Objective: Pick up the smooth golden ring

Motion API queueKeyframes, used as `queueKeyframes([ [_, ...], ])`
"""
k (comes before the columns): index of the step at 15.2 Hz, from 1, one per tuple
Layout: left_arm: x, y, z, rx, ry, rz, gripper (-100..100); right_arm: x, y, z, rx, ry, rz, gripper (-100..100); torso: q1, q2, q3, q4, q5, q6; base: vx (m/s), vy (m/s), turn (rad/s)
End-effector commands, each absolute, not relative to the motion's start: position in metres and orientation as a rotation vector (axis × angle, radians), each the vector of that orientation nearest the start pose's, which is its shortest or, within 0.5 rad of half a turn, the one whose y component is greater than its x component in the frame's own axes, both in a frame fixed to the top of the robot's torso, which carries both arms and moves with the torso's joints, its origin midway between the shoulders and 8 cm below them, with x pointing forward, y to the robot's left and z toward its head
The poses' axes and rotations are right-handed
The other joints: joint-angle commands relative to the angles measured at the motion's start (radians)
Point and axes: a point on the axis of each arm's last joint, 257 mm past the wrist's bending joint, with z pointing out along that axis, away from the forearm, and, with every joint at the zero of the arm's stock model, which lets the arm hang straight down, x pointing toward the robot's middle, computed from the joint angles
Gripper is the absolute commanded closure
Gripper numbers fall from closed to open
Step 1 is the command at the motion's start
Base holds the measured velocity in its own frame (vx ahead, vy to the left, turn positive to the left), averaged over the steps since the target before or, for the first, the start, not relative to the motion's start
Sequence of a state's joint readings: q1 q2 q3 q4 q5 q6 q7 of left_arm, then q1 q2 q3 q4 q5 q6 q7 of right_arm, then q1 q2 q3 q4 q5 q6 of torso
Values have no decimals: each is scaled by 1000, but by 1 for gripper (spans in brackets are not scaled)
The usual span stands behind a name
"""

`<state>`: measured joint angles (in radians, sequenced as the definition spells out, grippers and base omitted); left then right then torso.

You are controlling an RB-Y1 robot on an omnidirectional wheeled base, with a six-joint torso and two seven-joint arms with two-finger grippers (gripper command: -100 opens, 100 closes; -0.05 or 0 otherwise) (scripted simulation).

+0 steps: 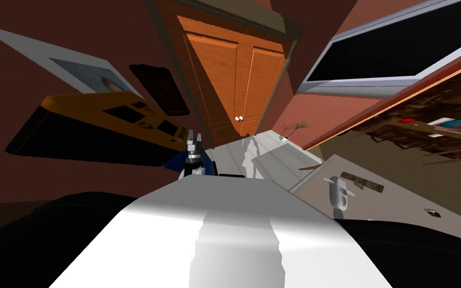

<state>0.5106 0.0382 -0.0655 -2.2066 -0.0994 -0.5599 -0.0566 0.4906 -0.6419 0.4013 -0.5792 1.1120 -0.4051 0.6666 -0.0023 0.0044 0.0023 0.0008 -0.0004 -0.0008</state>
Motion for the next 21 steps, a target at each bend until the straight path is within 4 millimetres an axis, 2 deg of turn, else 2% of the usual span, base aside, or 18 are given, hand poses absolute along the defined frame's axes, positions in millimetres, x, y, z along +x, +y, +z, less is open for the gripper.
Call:
queueKeyframes([
  [1, 351, 243, -3, -566, 737, -1252, 0, -124, -467, -621, -1021, 2945, 13, -100, 0, 0, 0, 0, 0, 0, -109, -14, 380],
  [2, 351, 243, -3, -566, 737, -1251, 0, -138, -459, -621, -938, 2978, 11, -100, -1, 2, 1, 0, 0, 0, -118, -22, 421],
  [4, 351, 243, -3, -566, 737, -1251, 0, -133, -461, -619, -970, 2964, 16, -100, -2, 3, 2, 1, -1, 0, -83, -20, 245],
  [5, 351, 243, -3, -566, 737, -1251, 0, -134, -461, -620, -960, 2968, 12, 100, -3, 1, 1, 1, -1, 1, -22, -7, 0],
  [9, 351, 243, -3, -566, 737, -1251, 0, -135, -460, -620, -957, 2970, 16, 100, -4, -4, -2, 0, -1, 0, -6, 0, -6],
  [10, 351, 243, -3, -566, 737, -1251, 0, -124, -467, -621, -1021, 2945, 13, 100, -4, -4, -2, 0, -1, 0, 41, 2, -346],
  [11, 351, 243, -3, -567, 737, -1251, 0, -124, -467, -621, -1021, 2945, 13, 100, -4, -6, -3, -1, -1, 1, 75, 13, -383],
  [12, 351, 243, -3, -567, 737, -1251, 0, -110, -476, -620, -1102, 2911, 14, 100, -4, -7, -4, -2, -3, 2, 110, 6, -416],
  [13, 351, 243, -3, -567, 737, -1251, 0, -110, -476, -620, -1102, 2911, 14, 100, -5, -9, -5, -2, -4, 2, 116, 13, -362],
  [14, 351, 243, -3, -567, 737, -1251, 0, -97, -484, -619, -1181, 2877, 16, 100, -6, -10, -5, -2, -4, 2, 125, 16, -387],
  [15, 351, 243, -3, -567, 737, -1251, 0, -97, -484, -619, -1181, 2877, 16, 100, -6, -11, -6, -2, -4, 1, 122, 21, -385],
  [16, 351, 243, -3, -567, 737, -1251, 0, -84, -493, -617, -1255, 2844, 17, 100, -6, -12, -6, -2, -4, 1, 124, 20, -455],
  [17, 351, 243, -3, -567, 737, -1251, 0, -84, -493, -617, -1258, 2843, 17, 100, -6, -12, -7, -2, -4, 2, 111, 23, -382],
  [18, 351, 243, -3, -567, 737, -1251, 0, -71, -501, -615, -1326, 2810, 18, 100, -6, -12, -6, -2, -4, 1, 102, 23, -403],
  [21, 351, 243, -3, -566, 737, -1251, 0, -72, -501, -615, -1333, 2809, 18, 100, -6, -10, -5, -2, -4, 0, 64, 30, -170],
])
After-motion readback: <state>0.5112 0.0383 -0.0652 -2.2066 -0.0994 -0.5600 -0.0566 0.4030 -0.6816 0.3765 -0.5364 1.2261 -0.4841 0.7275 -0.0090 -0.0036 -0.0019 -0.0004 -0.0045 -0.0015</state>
